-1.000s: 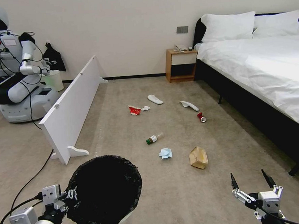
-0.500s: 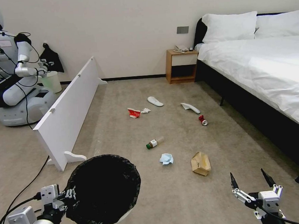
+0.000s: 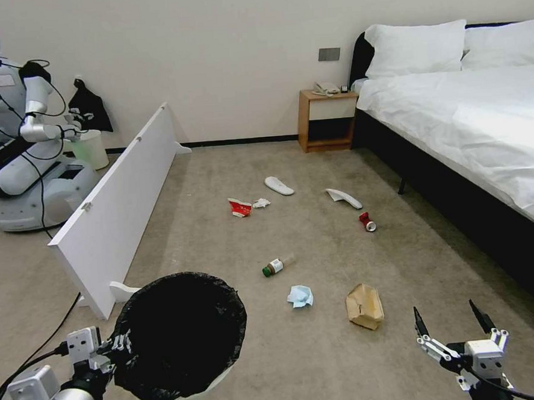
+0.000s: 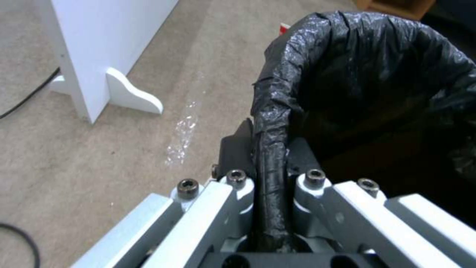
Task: Pick up the trash bin, then pick up the garbage from the floor and place it into the trash bin.
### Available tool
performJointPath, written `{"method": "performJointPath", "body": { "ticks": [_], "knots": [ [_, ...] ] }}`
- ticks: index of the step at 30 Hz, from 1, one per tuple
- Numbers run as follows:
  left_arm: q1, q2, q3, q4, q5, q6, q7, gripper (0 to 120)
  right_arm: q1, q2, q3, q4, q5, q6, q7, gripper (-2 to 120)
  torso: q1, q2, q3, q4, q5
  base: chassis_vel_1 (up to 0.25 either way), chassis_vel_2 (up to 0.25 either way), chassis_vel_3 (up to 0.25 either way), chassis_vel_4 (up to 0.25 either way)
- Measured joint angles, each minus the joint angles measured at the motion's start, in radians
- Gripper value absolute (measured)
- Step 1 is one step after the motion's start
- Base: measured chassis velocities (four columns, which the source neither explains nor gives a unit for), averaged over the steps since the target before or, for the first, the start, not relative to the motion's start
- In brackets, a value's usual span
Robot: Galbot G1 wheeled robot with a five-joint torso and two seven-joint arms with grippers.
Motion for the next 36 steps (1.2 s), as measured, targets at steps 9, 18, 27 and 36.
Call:
{"method": "performJointPath", "body": {
  "ticks": [9, 18, 27, 36],
  "knots": [
    [-0.01, 0.007, -0.004, 0.005, -0.021, 0.005, -0.013, 4, -0.001, 0.003, 0.009, 0.002, 0.0, 0.0, -0.002, 100, 0.0, 0.0, 0.0, 0.0, -0.0001, -0.101, 0.113, 0.106, -0.102],
    [-0.015, 0.009, -0.001, 0.005, -0.026, 0.01, -0.019, 4, 0.0, 0.003, 0.012, 0.002, 0.0, 0.001, -0.004, 100, 0.0, 0.0, 0.0, 0.0, 0.0, -0.107, 0.11, 0.115, -0.105],
    [-0.014, 0.007, 0.001, 0.006, -0.026, 0.011, -0.02, 4, 0.009, -0.002, 0.015, -0.012, 0.002, 0.006, -0.015, 100, 0.0, 0.0, 0.0, 0.0002, 0.0001, -0.104, 0.107, 0.094, -0.108],
    [-0.016, 0.004, 0.002, 0.006, -0.028, 0.014, -0.027, 4, 0.012, -0.007, 0.016, -0.015, 0.008, 0.006, -0.017, 100, 0.0, 0.0, 0.0, 0.0001, 0.0, -0.086, 0.092, 0.094, -0.092]
  ]
}}
